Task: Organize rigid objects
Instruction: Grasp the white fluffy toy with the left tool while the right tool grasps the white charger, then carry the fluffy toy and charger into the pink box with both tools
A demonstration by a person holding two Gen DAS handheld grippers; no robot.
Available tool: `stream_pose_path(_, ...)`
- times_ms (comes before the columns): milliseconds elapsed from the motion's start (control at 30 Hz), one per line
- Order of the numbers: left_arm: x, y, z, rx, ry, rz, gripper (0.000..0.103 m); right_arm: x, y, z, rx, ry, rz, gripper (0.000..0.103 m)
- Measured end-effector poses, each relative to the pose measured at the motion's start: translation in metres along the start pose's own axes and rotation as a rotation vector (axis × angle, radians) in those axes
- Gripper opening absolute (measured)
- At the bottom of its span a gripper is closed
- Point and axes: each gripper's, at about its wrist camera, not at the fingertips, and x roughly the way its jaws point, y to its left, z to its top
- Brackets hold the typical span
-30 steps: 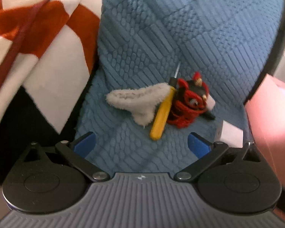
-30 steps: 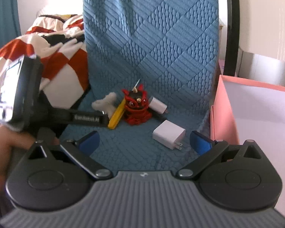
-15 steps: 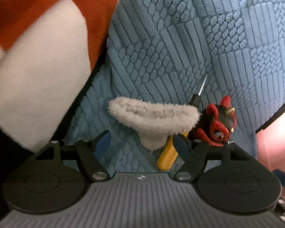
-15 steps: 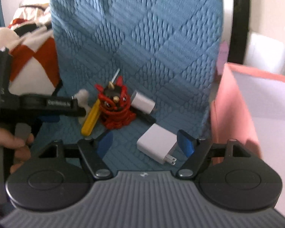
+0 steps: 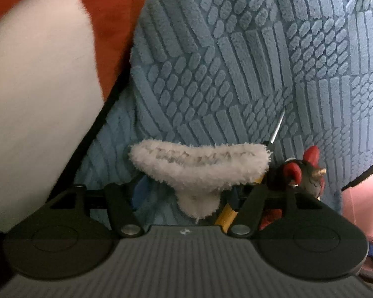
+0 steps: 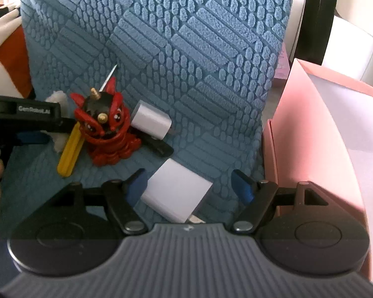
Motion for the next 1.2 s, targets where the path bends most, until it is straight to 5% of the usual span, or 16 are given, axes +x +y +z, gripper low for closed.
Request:
stream_pose_path(167, 0.003, -0.002, 0.002, 0.015, -0.015, 0.003, 0.059, 0.004, 0.002, 0.002, 0.005, 0.020, 0.028, 0.074)
stream_pose_path(367, 0.009, -0.006, 0.002, -0.006, -0.012, -0.039, 0.040, 0.016, 0.002, -0.004, 0.031, 0.096, 0.068, 0.069)
stream_pose_path(800, -0.016, -0.007, -0.002, -0.009, -0.028, -0.080, 0.037, 0.002, 0.001, -0.004, 0.089, 0.107, 0.072, 0.065)
stream_pose_path(1200, -0.070, -0.011, -0.025, 0.037, -0.041, -0.139, 0.037, -0.050, 0.017, -0.021, 0.050, 0.072, 0.076, 0.063)
